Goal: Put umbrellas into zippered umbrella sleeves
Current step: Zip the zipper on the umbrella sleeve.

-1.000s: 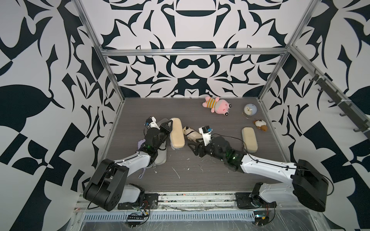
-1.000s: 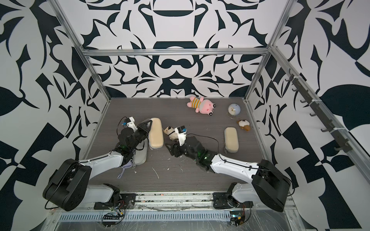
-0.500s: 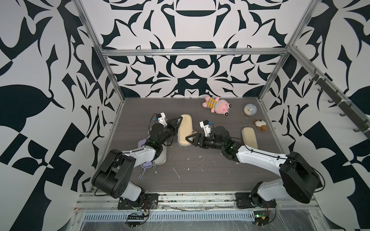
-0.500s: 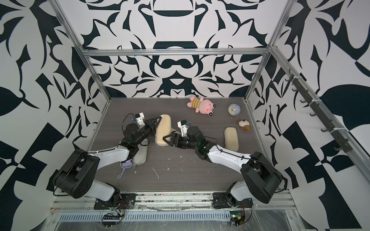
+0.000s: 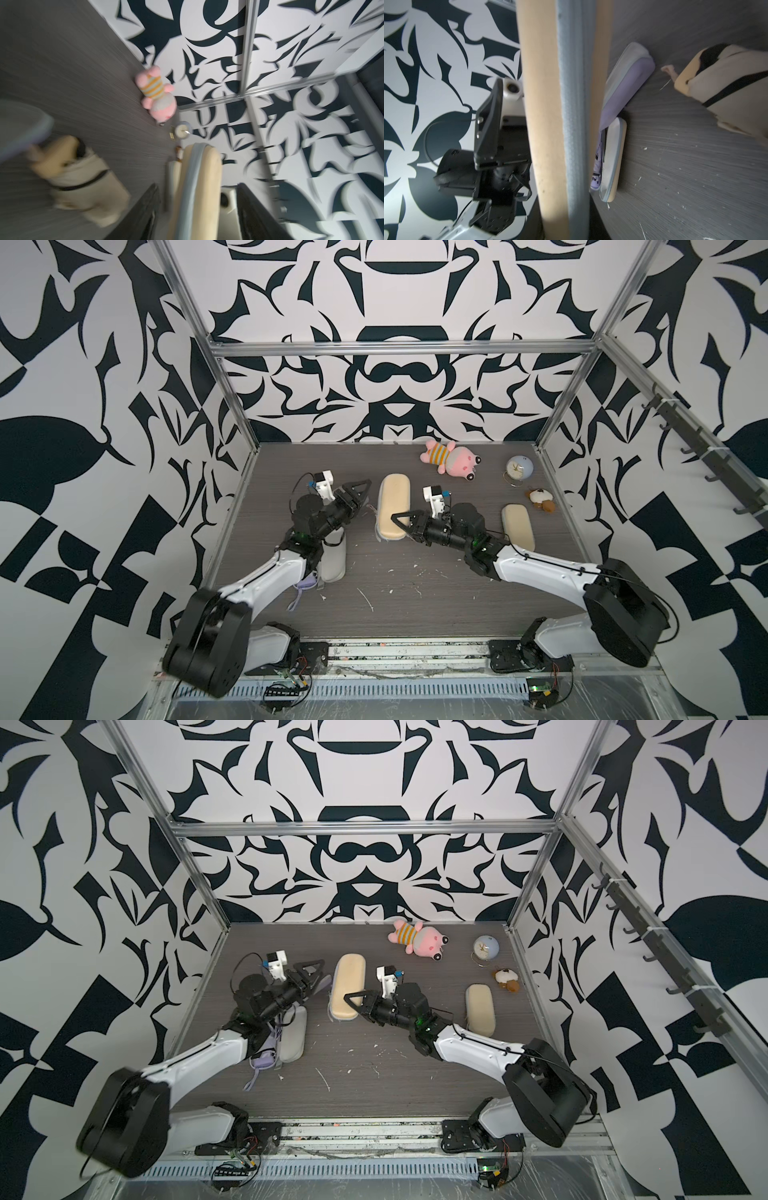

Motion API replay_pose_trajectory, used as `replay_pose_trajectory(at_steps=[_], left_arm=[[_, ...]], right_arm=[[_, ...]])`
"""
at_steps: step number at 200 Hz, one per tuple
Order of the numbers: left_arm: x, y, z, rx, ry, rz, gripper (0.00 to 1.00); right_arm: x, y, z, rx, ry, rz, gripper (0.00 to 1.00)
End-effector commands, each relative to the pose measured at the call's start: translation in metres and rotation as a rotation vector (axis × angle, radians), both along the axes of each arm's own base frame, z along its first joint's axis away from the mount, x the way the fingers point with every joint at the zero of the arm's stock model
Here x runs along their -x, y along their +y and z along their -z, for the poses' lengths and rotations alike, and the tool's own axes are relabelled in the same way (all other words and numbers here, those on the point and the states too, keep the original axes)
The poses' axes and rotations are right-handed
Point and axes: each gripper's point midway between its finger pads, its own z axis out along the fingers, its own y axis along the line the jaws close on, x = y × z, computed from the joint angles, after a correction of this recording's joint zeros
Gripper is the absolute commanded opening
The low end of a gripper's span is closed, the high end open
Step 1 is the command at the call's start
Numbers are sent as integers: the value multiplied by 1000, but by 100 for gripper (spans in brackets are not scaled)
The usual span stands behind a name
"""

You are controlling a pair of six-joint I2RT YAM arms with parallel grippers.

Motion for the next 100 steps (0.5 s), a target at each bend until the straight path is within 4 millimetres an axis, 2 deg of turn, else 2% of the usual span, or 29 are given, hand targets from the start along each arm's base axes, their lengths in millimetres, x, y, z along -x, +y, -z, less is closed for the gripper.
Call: replay_pose_trajectory(at_steps=[1,33,49,74,100], left_arm=[[42,3,28,-479,-43,34,64],[84,-31,50,-608,-119,132,65],[100,-49,54,-704,-191,173,65],[105,-63,66,-805,-231,205,64],[104,-73,72,-817,-231,236,57]], right_arm=[[-18,-22,-48,-89,-113,171,11],[-29,-32,-50,-109,-97,293,7],[-31,-33,-51,-119,-84,336,6],[-27,-26,-53,-111,-72,338,5],[-22,-22,-52,-108,-61,336,5]])
